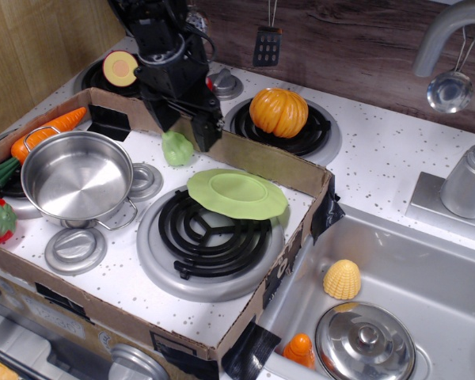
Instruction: Put broccoli in pot
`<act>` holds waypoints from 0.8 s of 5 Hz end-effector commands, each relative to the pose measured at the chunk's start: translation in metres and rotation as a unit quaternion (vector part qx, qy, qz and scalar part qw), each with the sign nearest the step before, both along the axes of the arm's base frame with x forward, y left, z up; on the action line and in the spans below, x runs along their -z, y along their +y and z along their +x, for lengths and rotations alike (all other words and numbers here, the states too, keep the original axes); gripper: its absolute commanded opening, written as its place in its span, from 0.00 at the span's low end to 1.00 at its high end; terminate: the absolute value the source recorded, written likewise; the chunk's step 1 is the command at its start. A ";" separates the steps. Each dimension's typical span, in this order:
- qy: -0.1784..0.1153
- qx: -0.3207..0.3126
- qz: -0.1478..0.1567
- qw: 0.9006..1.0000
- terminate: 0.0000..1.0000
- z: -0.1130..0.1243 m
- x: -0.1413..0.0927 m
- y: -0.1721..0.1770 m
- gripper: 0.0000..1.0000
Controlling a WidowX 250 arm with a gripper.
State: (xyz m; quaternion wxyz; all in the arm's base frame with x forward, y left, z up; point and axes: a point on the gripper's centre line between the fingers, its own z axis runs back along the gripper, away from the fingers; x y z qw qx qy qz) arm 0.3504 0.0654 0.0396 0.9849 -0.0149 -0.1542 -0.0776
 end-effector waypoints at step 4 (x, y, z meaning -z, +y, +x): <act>-0.009 -0.018 -0.006 1.000 0.00 0.013 0.010 0.009 0.00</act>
